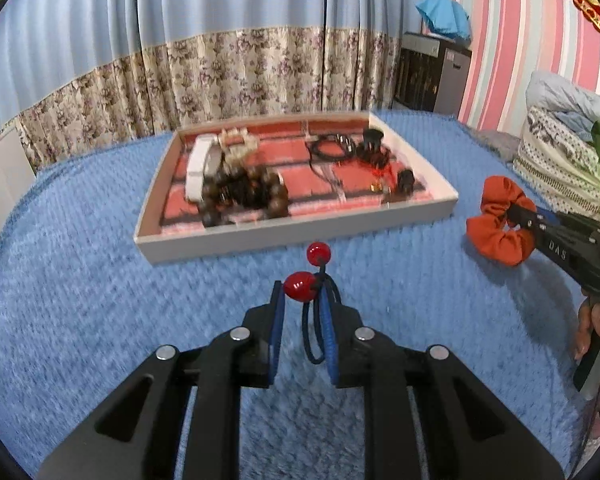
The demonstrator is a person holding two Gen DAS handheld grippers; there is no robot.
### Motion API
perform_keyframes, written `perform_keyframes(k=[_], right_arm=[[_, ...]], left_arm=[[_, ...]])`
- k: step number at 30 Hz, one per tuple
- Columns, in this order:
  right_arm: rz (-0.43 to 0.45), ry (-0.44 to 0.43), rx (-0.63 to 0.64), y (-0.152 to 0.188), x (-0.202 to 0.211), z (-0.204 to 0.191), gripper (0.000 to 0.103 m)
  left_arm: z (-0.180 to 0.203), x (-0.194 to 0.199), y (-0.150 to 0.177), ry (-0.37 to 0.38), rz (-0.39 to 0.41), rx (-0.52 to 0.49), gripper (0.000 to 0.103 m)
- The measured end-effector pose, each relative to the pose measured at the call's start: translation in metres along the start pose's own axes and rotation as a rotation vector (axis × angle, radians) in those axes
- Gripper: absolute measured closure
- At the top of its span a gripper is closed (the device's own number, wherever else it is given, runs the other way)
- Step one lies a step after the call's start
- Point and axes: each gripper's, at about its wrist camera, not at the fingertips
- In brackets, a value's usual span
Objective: Organize jewelry
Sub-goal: 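Grasp the red-ball hair tie with the left tool while the right tool grasps the orange scrunchie, then carry the hair tie with the left tool while the right tool carries the orange scrunchie to the tray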
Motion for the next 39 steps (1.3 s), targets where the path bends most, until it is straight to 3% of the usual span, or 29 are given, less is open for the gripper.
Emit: perform_keyframes(k=[16,26,39], right_arm=[[0.095,-0.029,0.015,-0.062,0.025,-0.032,0.087],[0.071,-0.068,-0.003,-0.092,-0.022,-0.061,0.087],[0.046,-0.071,0.011,-0.097,-0.079,-0.086,0.087]], left_arm=[[-0.052,0.011,-0.081,-0.049,0.104,0.031,0.085],[-0.086,-0.047,-0.108,-0.07,0.054,0.061,0.084],[-0.101,-0.112,-0.102,-0.085,-0.012,0.084,0.084]])
Point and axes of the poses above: each gripper's, at about its wrist camera, not at the fingertips, and x roughly against the way its jaws point, z to its right, y to its underside, and after that the axes turned 4 degrees about -z, right-handed
